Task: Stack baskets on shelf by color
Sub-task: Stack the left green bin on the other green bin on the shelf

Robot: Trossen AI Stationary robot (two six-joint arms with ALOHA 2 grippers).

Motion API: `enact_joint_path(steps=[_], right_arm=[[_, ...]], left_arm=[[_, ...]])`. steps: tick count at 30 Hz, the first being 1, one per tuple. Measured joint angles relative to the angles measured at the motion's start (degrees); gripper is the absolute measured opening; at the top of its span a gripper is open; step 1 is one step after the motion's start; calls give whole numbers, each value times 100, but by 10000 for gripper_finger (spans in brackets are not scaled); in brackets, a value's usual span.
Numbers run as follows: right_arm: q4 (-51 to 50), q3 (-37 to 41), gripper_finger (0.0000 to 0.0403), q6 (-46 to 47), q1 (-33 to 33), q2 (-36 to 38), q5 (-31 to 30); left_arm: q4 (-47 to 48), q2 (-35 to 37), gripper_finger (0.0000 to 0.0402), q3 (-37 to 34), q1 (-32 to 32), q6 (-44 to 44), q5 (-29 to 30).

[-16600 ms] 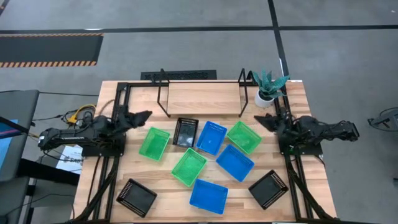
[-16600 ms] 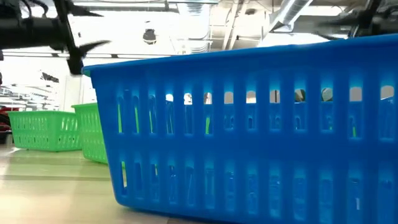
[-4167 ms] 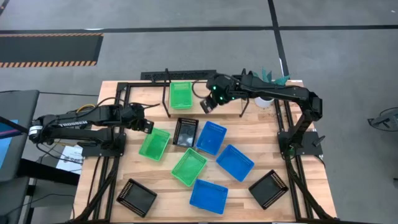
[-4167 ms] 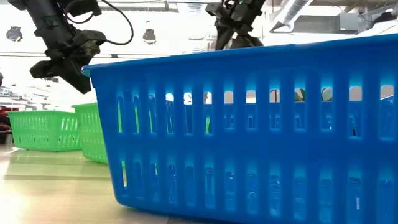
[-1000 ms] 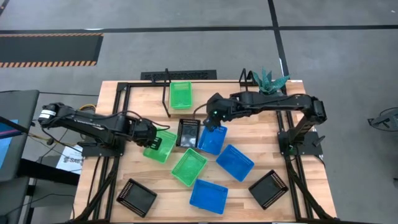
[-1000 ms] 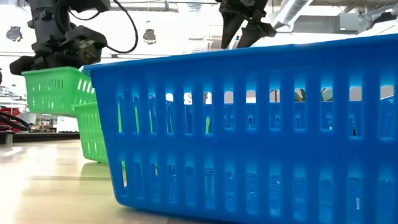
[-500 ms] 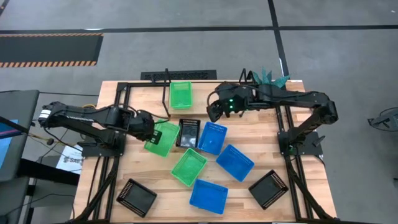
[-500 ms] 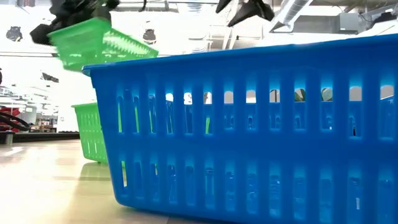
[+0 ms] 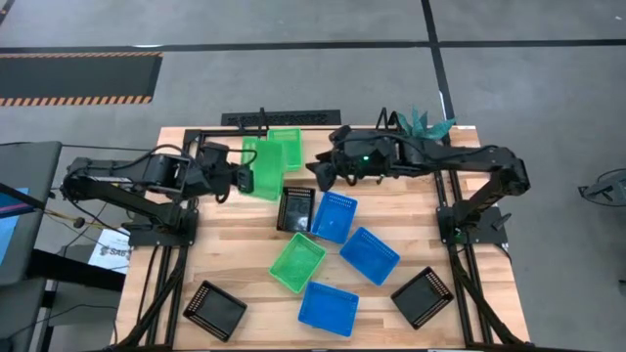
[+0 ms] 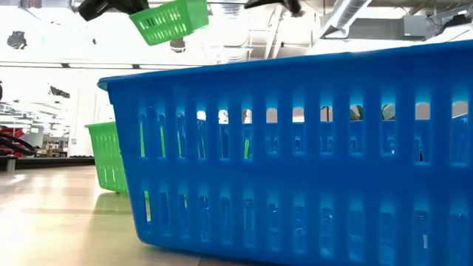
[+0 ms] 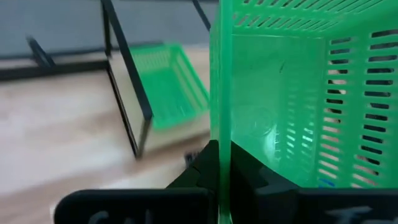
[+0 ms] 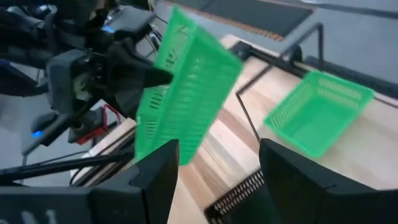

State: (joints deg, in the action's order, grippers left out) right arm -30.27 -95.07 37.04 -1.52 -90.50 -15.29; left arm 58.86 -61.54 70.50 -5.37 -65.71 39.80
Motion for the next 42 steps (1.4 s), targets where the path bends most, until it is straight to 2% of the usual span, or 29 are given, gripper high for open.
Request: enact_joint_path(steps=[5, 7, 10, 18, 26, 42], right_arm=[[510, -2, 244, -237, -4, -294, -36], [798, -2, 244, -631, 9, -387, -102], [1092, -16, 244, -997, 77, -515, -477], [1211, 0, 244, -1016, 190, -600, -1329], [1713, -2, 244, -1012, 132, -627, -1353], [1744, -2, 244, -848, -13, -638, -1344]], left_arm=[[-159, -66, 0, -5, 20, 240, 532], [-383, -115, 0, -9, 24, 370, 747], [-687, -156, 0, -11, 28, 650, 993], [-1139, -155, 0, -11, 26, 1190, 1595], [-1314, -240, 0, -15, 28, 1526, 1810], [-2014, -236, 0, -15, 28, 2245, 1776]])
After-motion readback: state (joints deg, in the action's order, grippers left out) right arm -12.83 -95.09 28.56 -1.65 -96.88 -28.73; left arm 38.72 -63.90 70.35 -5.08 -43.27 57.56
